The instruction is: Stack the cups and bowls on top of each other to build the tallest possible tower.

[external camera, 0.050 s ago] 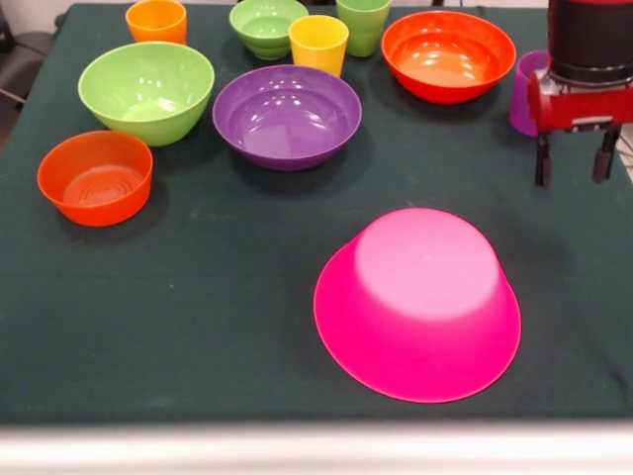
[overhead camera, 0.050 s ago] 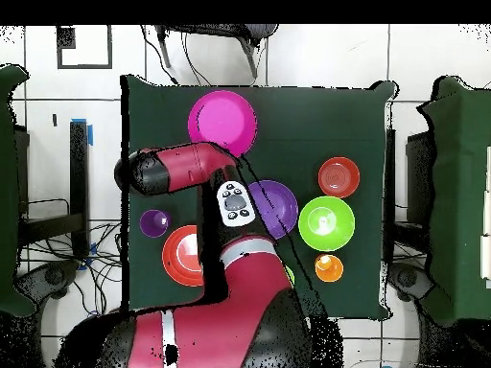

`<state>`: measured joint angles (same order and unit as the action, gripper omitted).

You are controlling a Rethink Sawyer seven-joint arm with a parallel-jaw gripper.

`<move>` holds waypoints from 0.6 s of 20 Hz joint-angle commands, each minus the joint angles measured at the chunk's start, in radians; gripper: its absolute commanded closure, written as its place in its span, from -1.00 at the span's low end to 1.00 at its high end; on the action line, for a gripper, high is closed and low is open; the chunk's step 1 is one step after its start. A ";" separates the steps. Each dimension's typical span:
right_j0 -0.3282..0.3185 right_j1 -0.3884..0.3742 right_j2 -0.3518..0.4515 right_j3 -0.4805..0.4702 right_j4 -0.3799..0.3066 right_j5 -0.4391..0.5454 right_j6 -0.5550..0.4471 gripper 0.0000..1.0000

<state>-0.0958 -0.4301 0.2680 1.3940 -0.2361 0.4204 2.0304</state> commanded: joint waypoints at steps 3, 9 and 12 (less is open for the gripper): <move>0.034 0.100 -0.082 -0.093 0.038 -0.065 0.187 -1.00; 0.054 0.136 -0.112 -0.123 0.063 -0.097 0.171 -1.00; 0.063 0.156 -0.123 -0.135 0.072 -0.116 0.166 -1.00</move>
<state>-0.0532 -0.3290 0.1722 1.3225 -0.1869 0.3534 2.0306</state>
